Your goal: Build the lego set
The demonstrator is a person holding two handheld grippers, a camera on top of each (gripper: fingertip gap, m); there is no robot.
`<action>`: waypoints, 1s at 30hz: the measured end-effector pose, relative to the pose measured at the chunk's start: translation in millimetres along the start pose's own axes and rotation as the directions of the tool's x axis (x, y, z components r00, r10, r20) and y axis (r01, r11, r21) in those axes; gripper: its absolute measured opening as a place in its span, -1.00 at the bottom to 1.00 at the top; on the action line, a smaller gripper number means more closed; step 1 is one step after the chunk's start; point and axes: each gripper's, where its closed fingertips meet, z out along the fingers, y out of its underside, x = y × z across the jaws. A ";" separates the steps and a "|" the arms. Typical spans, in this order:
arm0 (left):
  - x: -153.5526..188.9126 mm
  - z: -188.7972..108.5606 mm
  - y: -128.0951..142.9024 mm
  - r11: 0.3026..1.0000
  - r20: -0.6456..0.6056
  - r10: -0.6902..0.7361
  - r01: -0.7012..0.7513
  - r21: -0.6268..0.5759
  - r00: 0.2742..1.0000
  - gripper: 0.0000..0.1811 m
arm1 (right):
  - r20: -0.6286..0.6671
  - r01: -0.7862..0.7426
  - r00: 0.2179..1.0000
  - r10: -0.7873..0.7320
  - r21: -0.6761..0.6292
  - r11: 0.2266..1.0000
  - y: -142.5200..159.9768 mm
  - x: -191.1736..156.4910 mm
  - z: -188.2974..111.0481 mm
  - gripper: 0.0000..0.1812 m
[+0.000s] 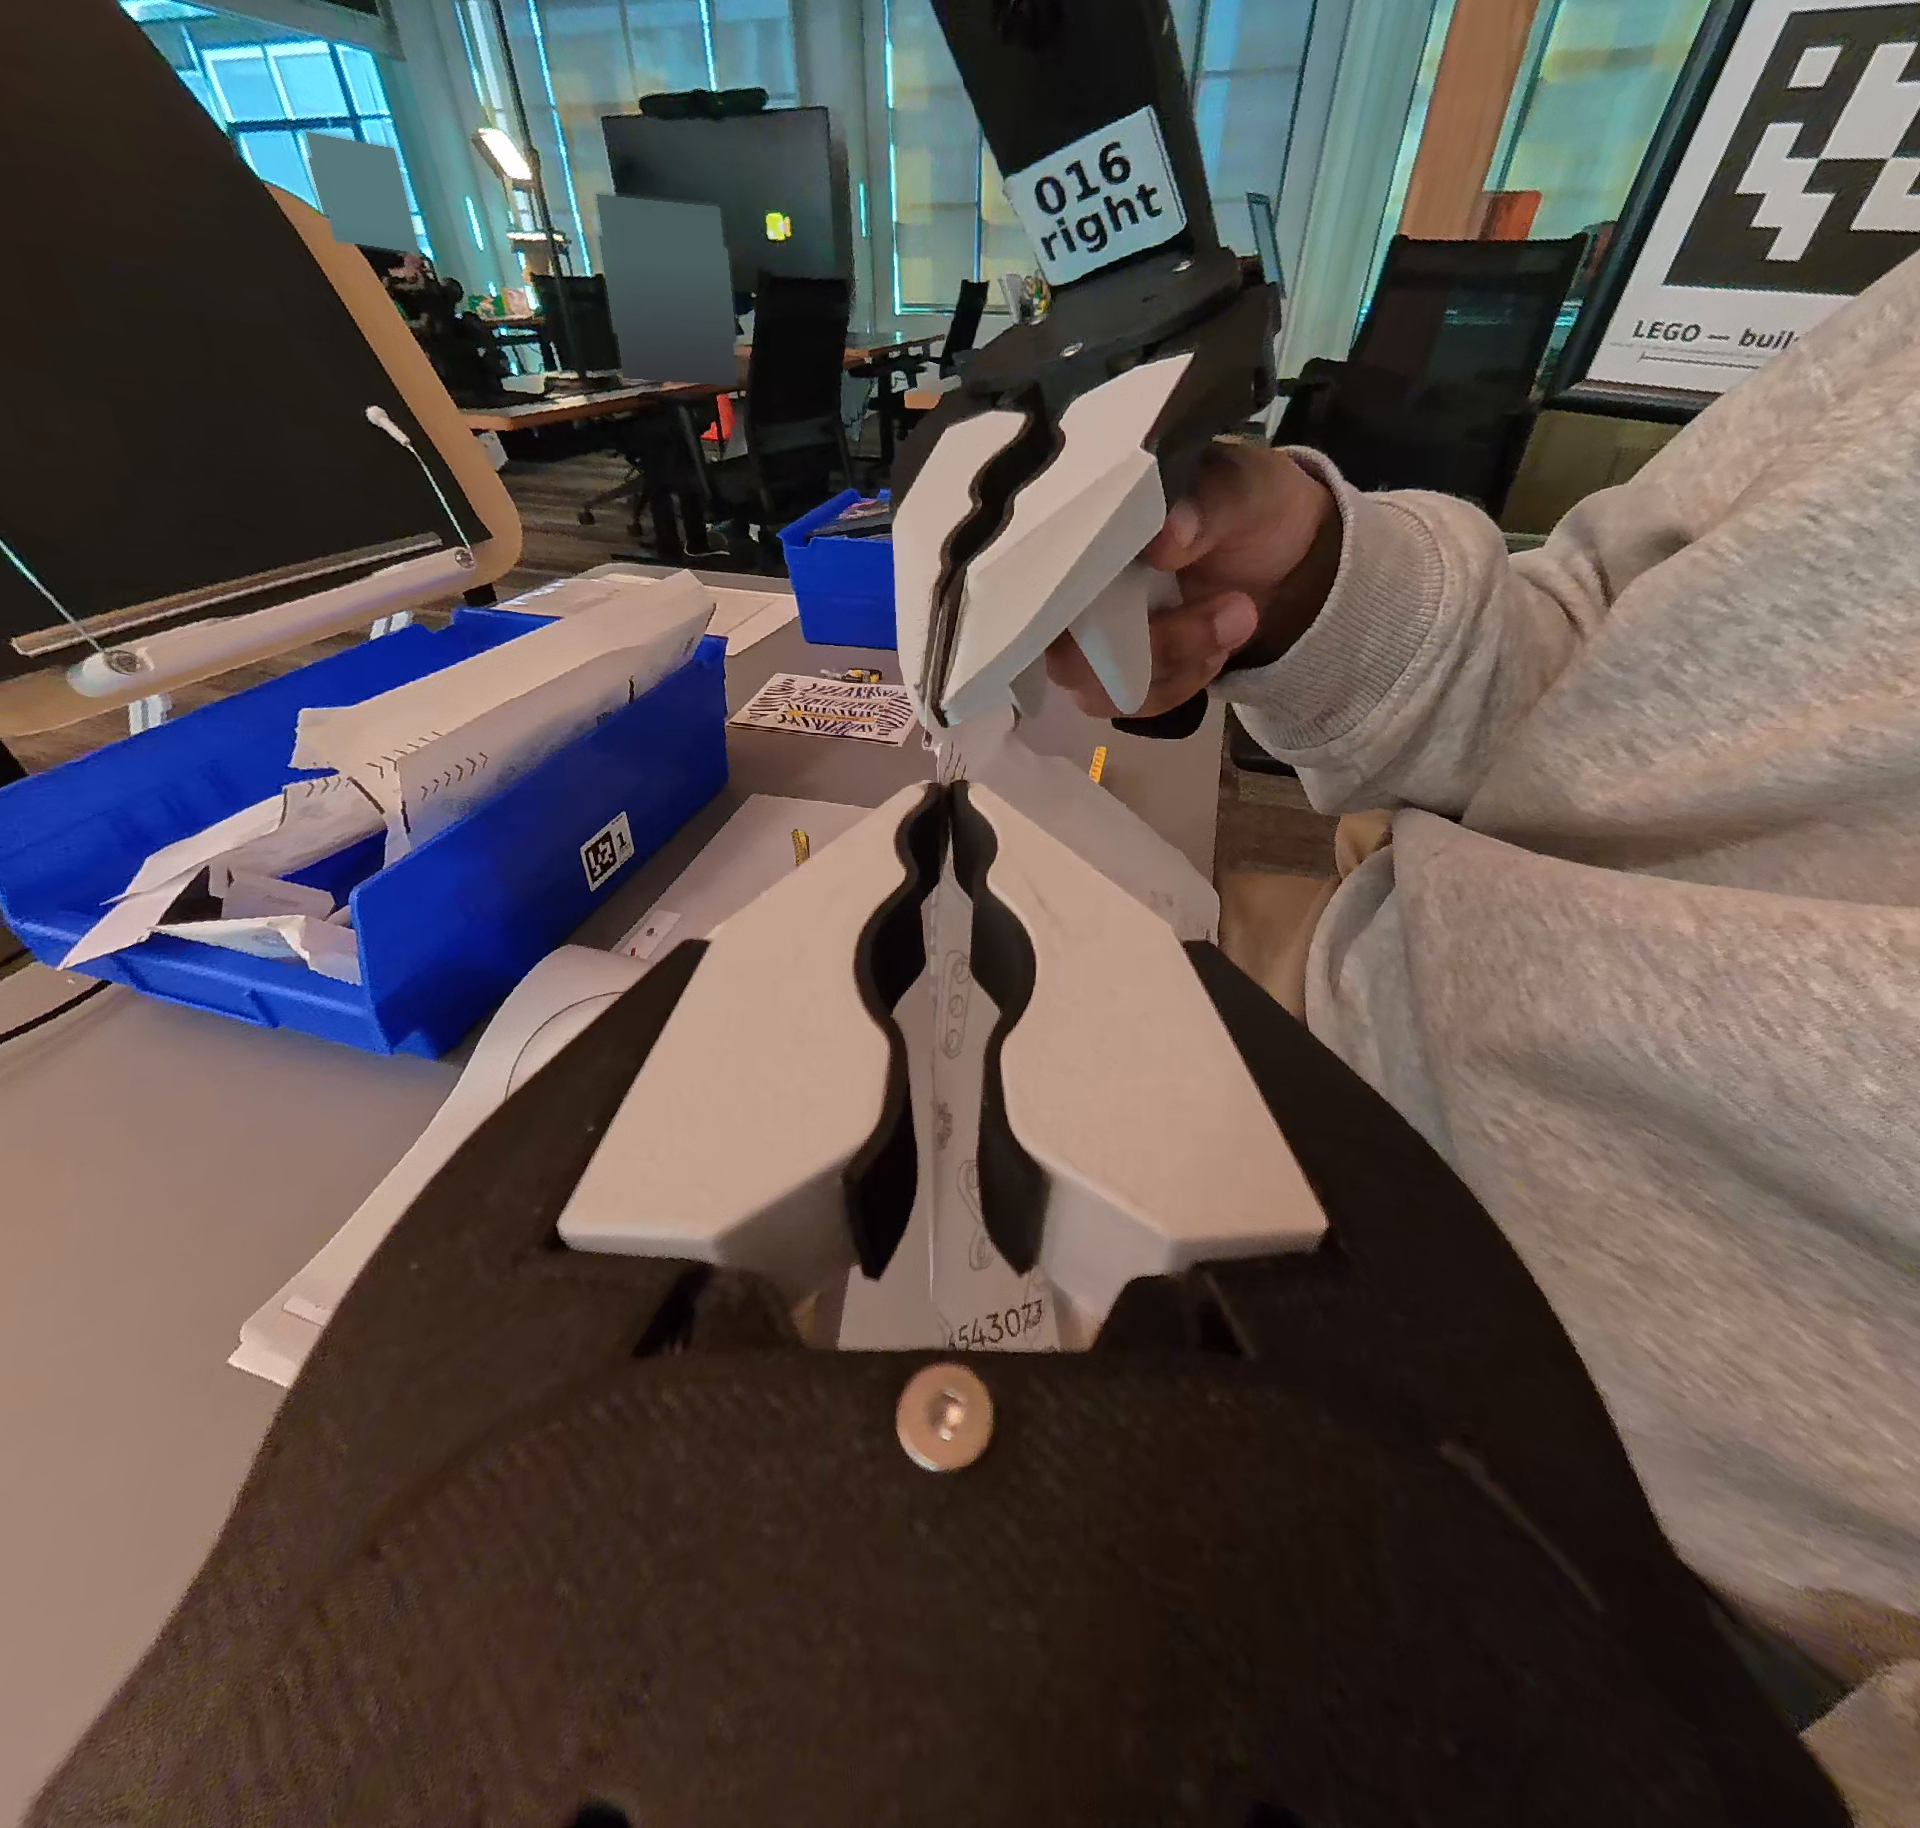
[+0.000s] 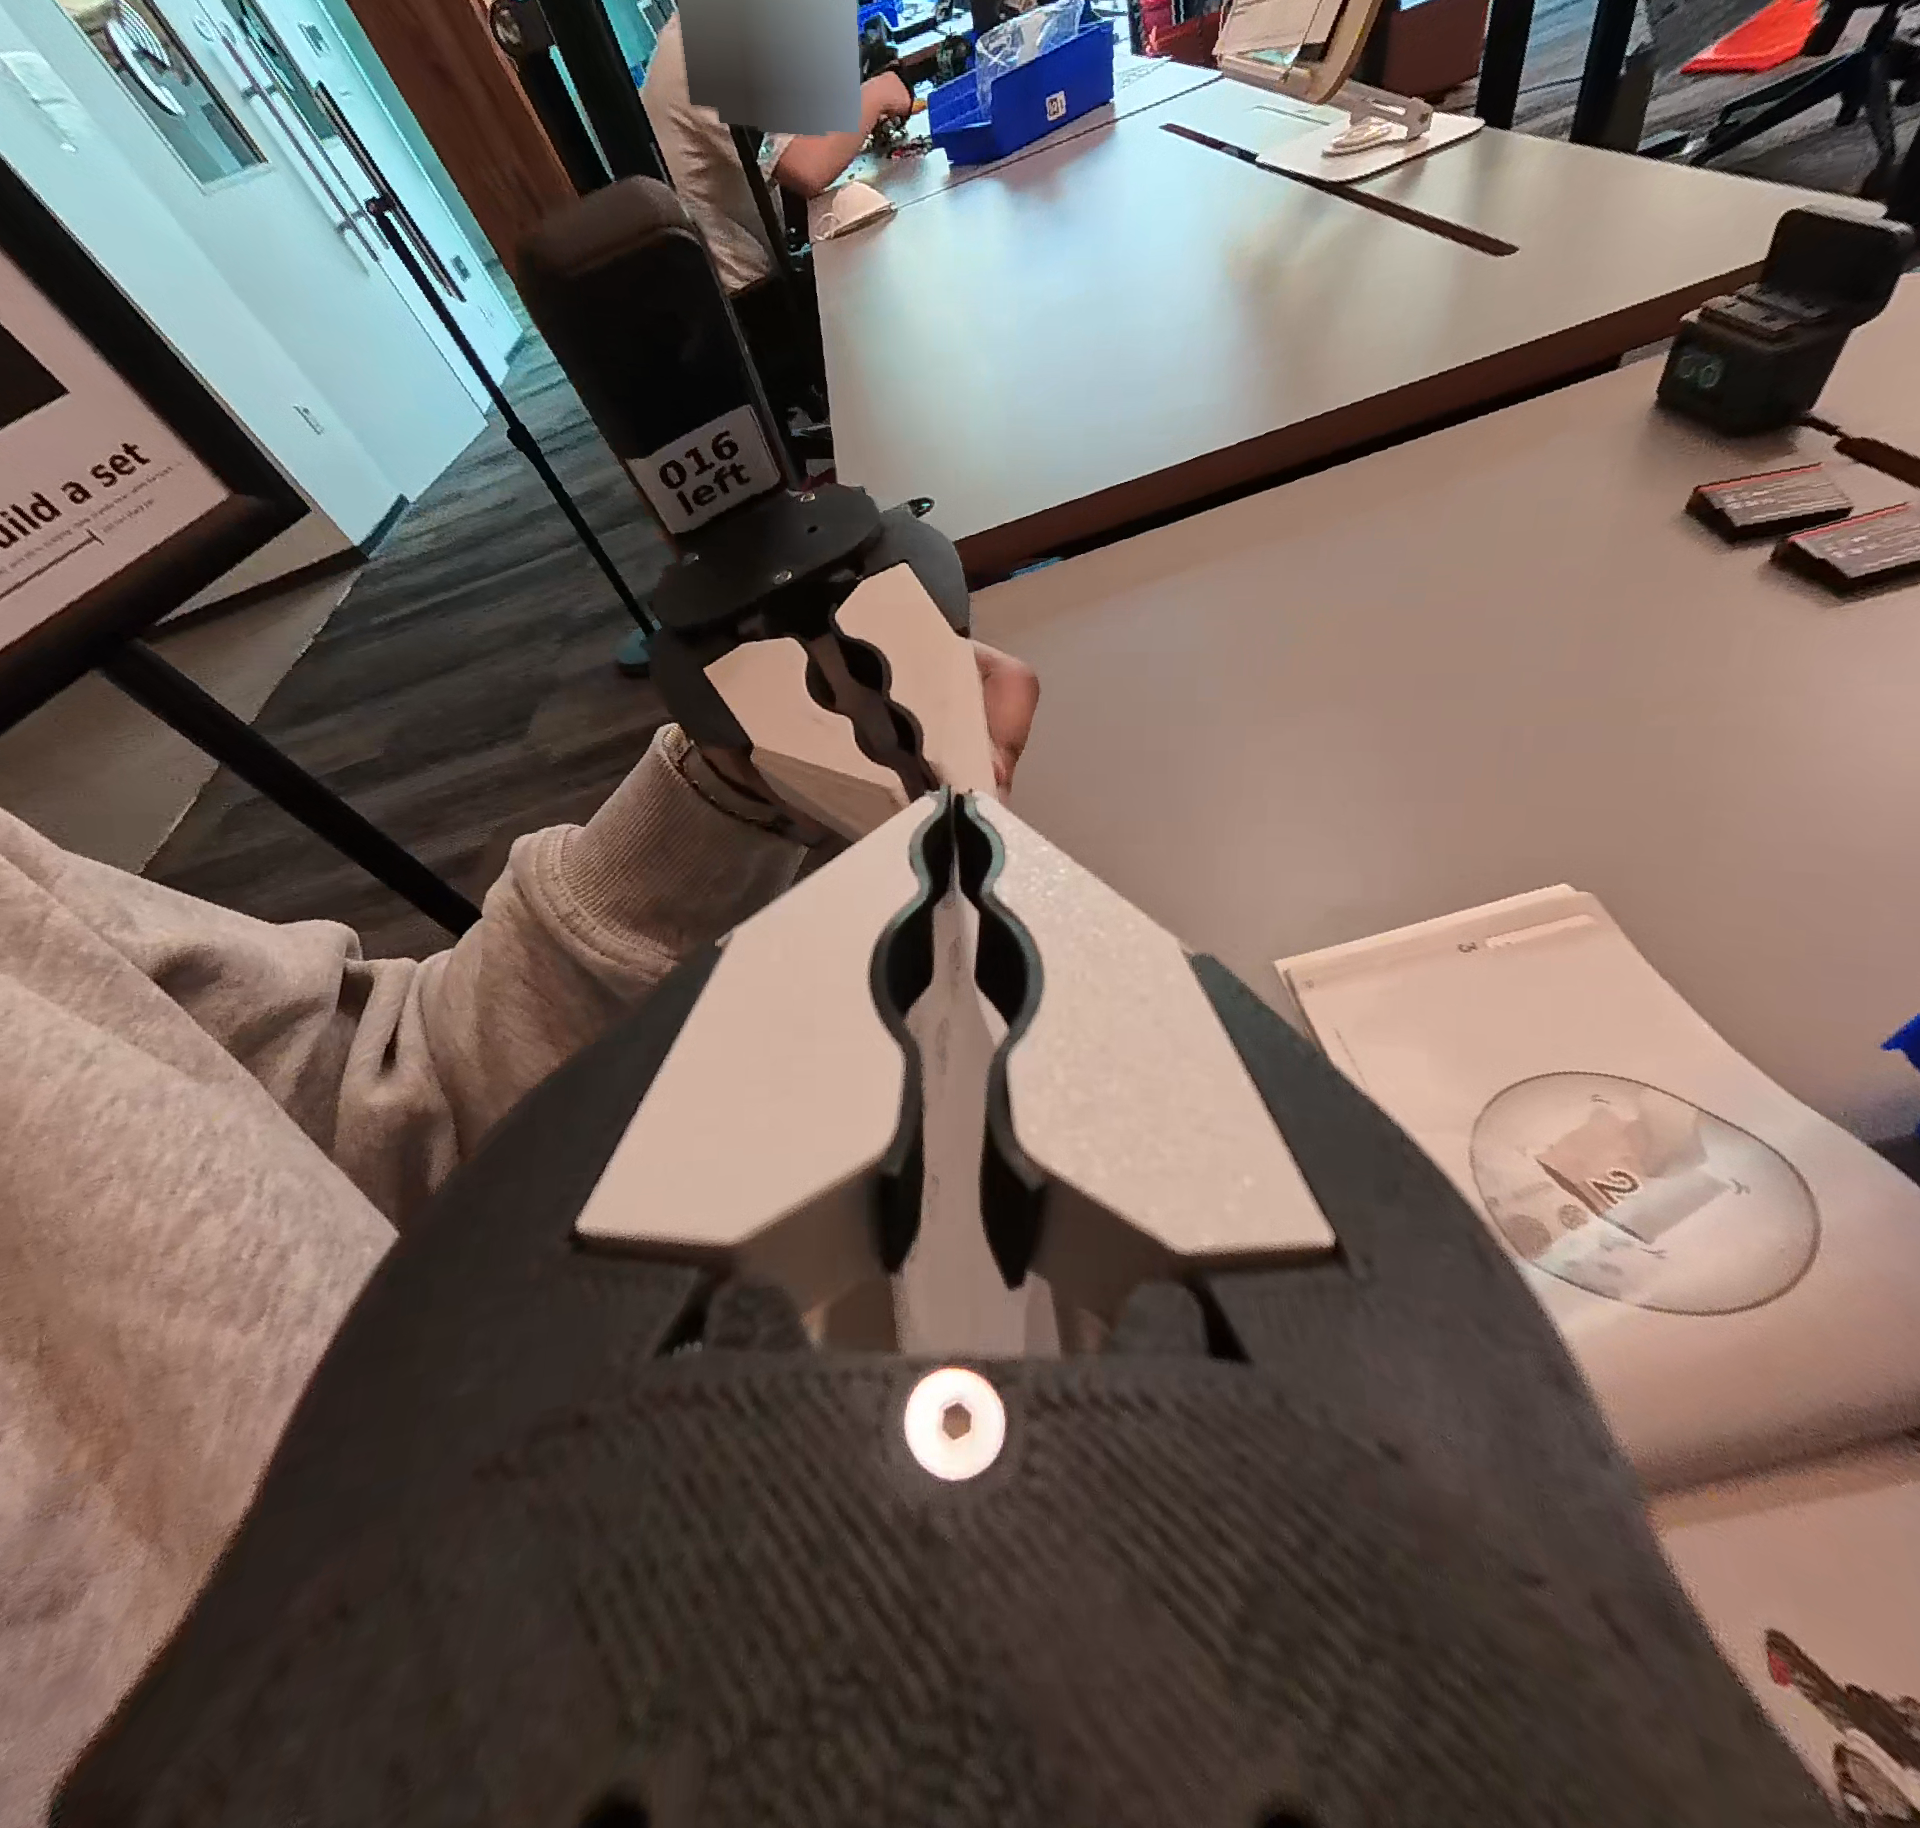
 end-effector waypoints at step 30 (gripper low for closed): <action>1.2 -0.3 -6.4 0.998 0.036 0.066 -0.066 -0.003 0.997 -1.00 | 0.021 0.023 0.999 -0.024 0.018 1.000 -0.2 -3.3 0.4 -1.00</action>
